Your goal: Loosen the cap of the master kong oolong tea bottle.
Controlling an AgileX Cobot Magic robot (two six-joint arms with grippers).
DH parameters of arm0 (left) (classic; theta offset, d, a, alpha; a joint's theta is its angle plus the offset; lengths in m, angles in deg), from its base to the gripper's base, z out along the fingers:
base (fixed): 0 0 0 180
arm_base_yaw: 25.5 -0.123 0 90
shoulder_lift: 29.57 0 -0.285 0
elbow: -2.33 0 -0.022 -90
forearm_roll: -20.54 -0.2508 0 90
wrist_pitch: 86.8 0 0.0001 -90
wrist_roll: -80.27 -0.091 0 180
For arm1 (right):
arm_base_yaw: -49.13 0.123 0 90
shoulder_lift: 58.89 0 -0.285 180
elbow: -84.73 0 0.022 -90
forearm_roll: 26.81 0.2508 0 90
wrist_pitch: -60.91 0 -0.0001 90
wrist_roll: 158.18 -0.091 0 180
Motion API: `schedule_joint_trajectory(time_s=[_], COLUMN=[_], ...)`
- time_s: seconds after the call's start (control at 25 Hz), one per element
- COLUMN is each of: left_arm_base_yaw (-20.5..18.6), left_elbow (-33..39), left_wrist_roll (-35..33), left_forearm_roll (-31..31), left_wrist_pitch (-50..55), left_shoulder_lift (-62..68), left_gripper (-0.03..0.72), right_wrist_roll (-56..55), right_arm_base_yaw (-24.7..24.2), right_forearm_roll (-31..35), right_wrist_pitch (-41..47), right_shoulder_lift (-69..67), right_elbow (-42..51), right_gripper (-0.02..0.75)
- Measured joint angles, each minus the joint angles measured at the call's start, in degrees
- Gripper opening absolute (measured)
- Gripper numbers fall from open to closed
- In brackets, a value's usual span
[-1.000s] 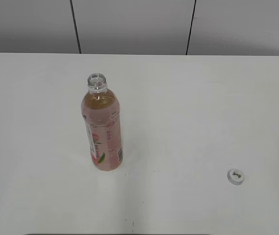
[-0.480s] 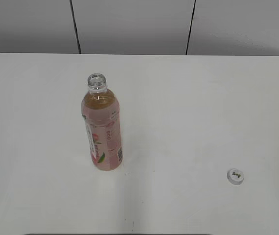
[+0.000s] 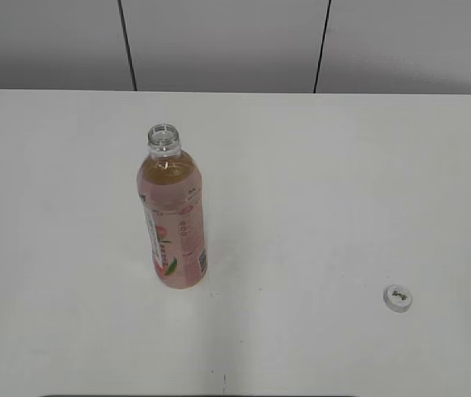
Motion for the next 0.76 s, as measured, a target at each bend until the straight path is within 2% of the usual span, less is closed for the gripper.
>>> schedule_joint_trajectory(time_s=[0.76], left_arm_base_yaw=[0.01], left_elbow=[0.00], left_wrist_roll=[0.00], left_forearm_roll=[0.29], left_wrist_pitch=[0.00], left_shoulder_lift=[0.00], left_gripper=[0.241], right_wrist_roll=[0.00], right_arm_base_yaw=[-0.07], right_forearm_roll=[0.00], right_wrist_pitch=[0.00], right_shoulder_lift=[0.00], right_elbow=[0.00], right_gripper=[0.419])
